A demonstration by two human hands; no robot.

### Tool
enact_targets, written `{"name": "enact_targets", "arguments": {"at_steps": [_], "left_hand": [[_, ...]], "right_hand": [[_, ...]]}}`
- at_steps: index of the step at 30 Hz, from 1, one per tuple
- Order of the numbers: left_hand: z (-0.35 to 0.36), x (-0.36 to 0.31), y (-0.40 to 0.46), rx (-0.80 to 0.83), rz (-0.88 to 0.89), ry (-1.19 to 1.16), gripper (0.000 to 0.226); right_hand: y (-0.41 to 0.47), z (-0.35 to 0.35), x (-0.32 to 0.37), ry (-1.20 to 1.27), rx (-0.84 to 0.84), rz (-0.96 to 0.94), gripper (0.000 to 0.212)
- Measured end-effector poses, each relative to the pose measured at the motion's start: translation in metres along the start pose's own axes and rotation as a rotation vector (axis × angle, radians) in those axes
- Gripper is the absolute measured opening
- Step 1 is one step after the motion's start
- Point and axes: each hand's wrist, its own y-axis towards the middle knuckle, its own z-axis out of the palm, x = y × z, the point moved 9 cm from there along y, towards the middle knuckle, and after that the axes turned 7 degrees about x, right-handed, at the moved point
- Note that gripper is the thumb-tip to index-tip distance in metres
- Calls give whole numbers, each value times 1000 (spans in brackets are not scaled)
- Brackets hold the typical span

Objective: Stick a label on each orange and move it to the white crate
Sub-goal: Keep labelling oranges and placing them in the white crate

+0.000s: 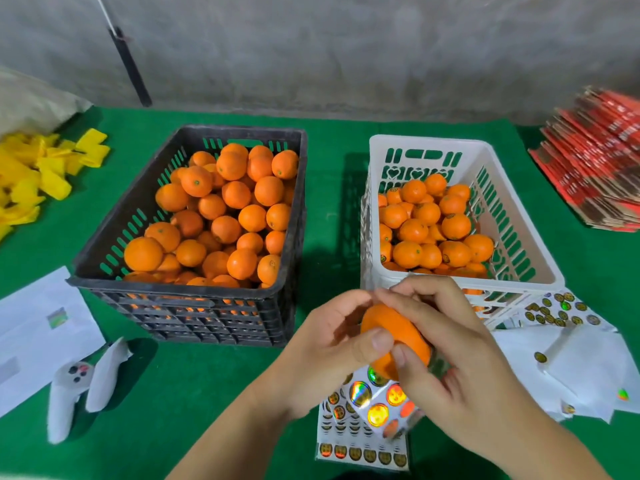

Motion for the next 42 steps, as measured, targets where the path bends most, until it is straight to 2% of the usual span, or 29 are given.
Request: {"name": "enact_targets", "arguments": {"at_steps": [3, 6, 8, 11, 15, 18, 20, 23, 26, 27, 29, 31, 32, 34, 35, 37, 38, 39, 41, 42], "left_hand": [[0, 4, 2, -78, -10, -150, 72], [-6, 1, 4, -166, -7, -167, 70], [-7, 0, 4, -179, -9, -185, 70], [-3, 5, 6, -165, -36, -199, 75], [10, 11, 6, -104, -31, -362, 88], [17, 13, 6, 26, -15, -520, 87], [19, 11, 6, 115, 14, -523, 87], [18, 10, 9, 178, 20, -364, 95], [3, 6, 13, 158, 23, -179, 91], [-4, 2, 13, 144, 39, -120, 87], [-22, -7, 17, 83, 74, -30, 77], [-43, -10, 20, -8, 94, -39, 66], [-52, -8, 20, -39, 89, -51, 62], [-74, -10, 21, -81, 57, 62, 52], [-88, -15, 21, -94, 48, 210, 46], [-133, -34, 26, -208, 59, 690, 35], [-164, -42, 31, -298, 16, 952, 32], [-195, -46, 38, -357, -111, 1175, 35], [-251, -23, 46, -275, -654, 1518, 46], [-268, -4, 41, -138, -922, 1597, 53]], "right_hand": [[-1, -2, -2, -26, -124, 29, 59], [-1, 6, -4, -193, -100, 49, 83], [-1, 6, -6, -314, -127, 49, 89], [2, 1, -4, -323, -171, -7, 83], [7, -8, -3, -175, -154, -69, 74], [16, -20, -4, -48, -138, -33, 69], [23, -32, -2, -7, -150, -38, 63], [31, -56, -13, 8, -225, -26, 57], [33, -76, -57, -82, -366, 249, 71], [32, -74, -74, -21, -375, 361, 79], [28, -40, -103, 356, -242, 550, 83], [16, 21, -108, 873, 22, 700, 88], [10, 44, -104, 1027, 106, 718, 78], [7, 61, -101, 1057, 82, 673, 42], [9, 59, -101, 1008, -2, 648, 33], [8, 54, -107, 989, -148, 634, 30], [8, 54, -108, 1027, -184, 633, 30], [9, 54, -108, 1061, -201, 626, 30], [7, 55, -110, 1061, -208, 628, 33], [5, 56, -110, 1056, -207, 634, 35]]}}
